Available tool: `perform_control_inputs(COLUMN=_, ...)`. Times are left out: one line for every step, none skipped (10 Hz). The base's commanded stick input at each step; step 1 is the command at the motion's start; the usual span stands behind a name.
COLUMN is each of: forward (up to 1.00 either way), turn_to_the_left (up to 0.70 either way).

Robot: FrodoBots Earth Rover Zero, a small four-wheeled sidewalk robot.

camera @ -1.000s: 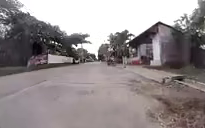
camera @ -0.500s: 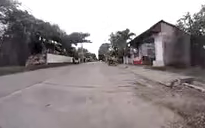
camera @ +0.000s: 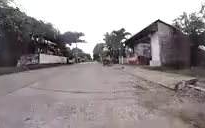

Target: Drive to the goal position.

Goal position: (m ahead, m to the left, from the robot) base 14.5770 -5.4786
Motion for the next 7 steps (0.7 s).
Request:
perform_control_inputs(forward=0.7, turn_to_the_left=0.0)
perform_control_inputs(forward=0.7, turn_to_the_left=0.0)
perform_control_inputs(forward=0.7, turn_to_the_left=0.0)
perform_control_inputs(forward=0.7, turn_to_the_left=0.0)
perform_control_inputs(forward=0.7, turn_to_the_left=0.0)
perform_control_inputs(forward=0.7, turn_to_the_left=0.0)
perform_control_inputs(forward=0.7, turn_to_the_left=0.0)
